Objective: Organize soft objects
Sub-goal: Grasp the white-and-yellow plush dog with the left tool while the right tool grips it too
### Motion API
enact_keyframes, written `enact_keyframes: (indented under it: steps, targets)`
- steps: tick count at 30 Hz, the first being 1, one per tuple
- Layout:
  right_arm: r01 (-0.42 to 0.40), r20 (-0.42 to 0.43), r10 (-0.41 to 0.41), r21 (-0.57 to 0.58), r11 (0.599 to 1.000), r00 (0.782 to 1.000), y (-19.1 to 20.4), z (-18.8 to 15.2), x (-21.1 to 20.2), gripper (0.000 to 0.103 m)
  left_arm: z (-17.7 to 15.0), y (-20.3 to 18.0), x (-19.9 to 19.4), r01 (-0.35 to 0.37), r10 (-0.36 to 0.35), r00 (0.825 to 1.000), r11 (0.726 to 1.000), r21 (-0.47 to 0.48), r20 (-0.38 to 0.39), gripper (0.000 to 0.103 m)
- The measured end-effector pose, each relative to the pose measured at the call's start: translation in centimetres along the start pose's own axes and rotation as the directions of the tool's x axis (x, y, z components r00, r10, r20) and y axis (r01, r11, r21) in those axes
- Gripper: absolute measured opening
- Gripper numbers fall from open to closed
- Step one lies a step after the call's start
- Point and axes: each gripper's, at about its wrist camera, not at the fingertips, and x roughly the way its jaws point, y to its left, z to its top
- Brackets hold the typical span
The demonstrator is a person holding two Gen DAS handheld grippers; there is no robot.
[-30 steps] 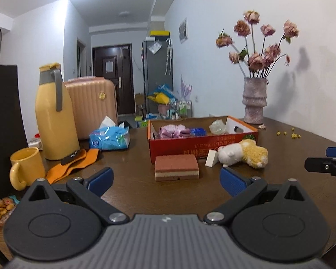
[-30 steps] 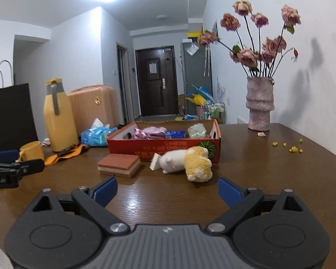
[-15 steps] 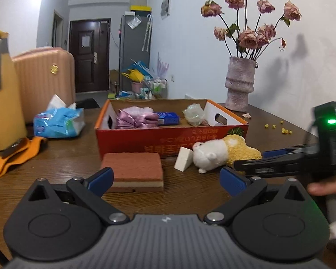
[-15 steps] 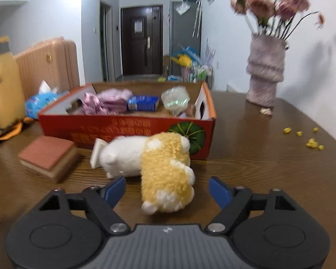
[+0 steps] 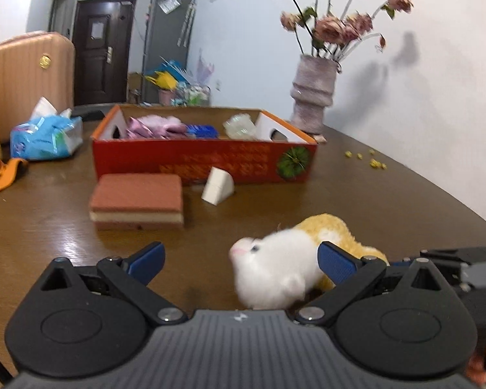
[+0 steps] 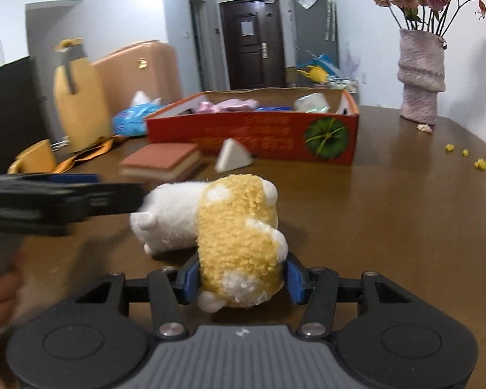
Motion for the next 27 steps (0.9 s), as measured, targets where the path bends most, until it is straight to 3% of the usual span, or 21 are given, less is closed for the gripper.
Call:
enact_keyframes:
  steps: [5, 8, 10, 12, 18, 21, 24, 27]
  targets:
    - [0.035, 0.0, -0.035, -0.017, 0.999, 0.999, 0.5, -0.8, -1.7, 0.052, 0.0, -1.4, -0.3, 0.042, -0.042, 0.999, 0.999, 0.034, -0.001, 0.101]
    - [0.024, 0.01, -0.024, 0.015, 1.0, 1.0, -0.3, -1.1, -2.0, 0.052, -0.9, -1.7, -0.1, 0.104, -0.102, 0.993, 0.994, 0.028, -0.05, 0.093]
    - [0.02, 0.012, -0.02, 0.007, 1.0, 1.0, -0.2, -1.2, -2.1, 0.053, -1.5, -1.7, 0.1, 0.123, -0.121, 0.989, 0.992, 0.015, -0.085, 0.066]
    - [0.016, 0.013, -0.016, -0.002, 1.0, 1.0, -0.3, -1.2, -2.0, 0.055, -1.9, -1.6, 0.4, 0.141, -0.139, 0.984, 0.99, 0.009, -0.107, 0.053]
    - [0.007, 0.032, -0.007, 0.011, 1.0, 0.999, -0.6, -1.1, -2.3, 0.056, -2.1, -1.5, 0.2, 0.128, -0.127, 0.987, 0.992, 0.003, -0.101, 0.052]
    - [0.017, 0.048, -0.018, 0.016, 1.0, 0.999, -0.7, -1.0, -2.8, 0.062, -2.0, -1.5, 0.2, 0.126, -0.125, 0.987, 0.992, 0.002, -0.102, 0.053]
    - [0.012, 0.066, -0.014, 0.029, 0.999, 0.998, -1.0, -0.9, -3.1, 0.063, -1.8, -1.5, 0.0, 0.123, -0.122, 0.988, 0.992, 0.004, -0.097, 0.054]
    - [-0.014, 0.061, 0.011, 0.053, 0.999, 0.998, -1.4, -0.6, -3.0, 0.043, -1.8, -1.3, -0.1, 0.129, -0.128, 0.988, 0.992, -0.002, -0.09, 0.045]
